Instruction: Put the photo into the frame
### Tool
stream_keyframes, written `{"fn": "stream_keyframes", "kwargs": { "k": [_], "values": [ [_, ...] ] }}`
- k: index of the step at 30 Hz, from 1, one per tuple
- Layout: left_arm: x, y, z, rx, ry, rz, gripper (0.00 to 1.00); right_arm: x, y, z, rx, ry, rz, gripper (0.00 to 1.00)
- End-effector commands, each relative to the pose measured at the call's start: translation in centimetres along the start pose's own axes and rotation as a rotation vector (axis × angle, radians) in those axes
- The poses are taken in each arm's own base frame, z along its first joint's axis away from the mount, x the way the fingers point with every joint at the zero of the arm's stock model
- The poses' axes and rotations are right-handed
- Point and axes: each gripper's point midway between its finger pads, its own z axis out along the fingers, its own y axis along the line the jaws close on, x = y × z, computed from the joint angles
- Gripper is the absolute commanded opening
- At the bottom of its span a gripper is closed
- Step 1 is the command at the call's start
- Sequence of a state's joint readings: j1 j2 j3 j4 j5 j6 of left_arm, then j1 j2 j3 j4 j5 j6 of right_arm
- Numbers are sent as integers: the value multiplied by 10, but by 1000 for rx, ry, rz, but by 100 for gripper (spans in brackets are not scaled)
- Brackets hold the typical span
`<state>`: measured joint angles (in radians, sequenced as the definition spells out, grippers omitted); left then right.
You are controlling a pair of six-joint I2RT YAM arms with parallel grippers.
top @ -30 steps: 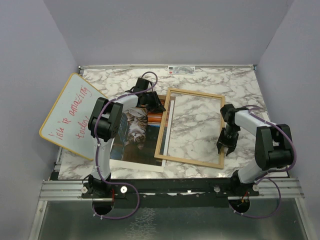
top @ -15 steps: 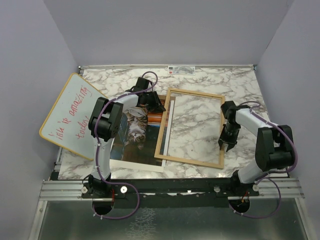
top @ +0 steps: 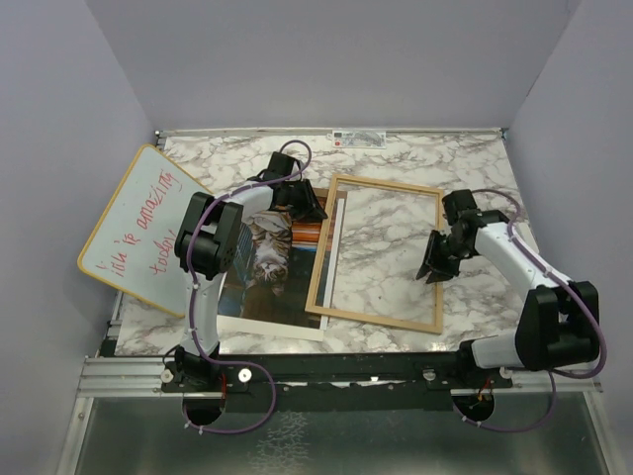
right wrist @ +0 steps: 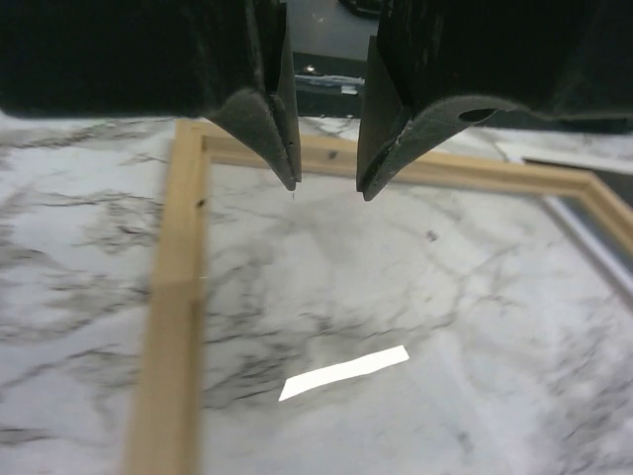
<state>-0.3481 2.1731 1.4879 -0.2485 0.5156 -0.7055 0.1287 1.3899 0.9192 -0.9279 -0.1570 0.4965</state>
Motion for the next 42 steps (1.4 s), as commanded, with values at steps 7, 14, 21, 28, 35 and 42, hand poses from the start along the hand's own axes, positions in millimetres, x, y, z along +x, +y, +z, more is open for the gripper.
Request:
{"fn": "stream_keyframes", "kwargs": {
  "k": [7, 14, 21, 28, 35, 42],
  "values": [
    [33, 90, 11, -278, 72, -47, 33, 48, 42, 11, -178, 154, -188, 29],
    [38, 96, 12, -296, 77, -49, 33, 73, 25, 30, -88, 245, -214, 28],
    [39, 100, 11, -307, 77, -51, 33, 69, 17, 43, 6, 238, -210, 29],
    [37, 98, 12, -306, 71, -55, 33, 66, 11, 51, 54, 234, -212, 29],
    [35, 97, 12, -306, 67, -57, 33, 59, 10, 54, 72, 208, -217, 29],
    [33, 96, 12, -303, 66, -56, 33, 52, 16, 51, 57, 175, -230, 30]
  ]
}}
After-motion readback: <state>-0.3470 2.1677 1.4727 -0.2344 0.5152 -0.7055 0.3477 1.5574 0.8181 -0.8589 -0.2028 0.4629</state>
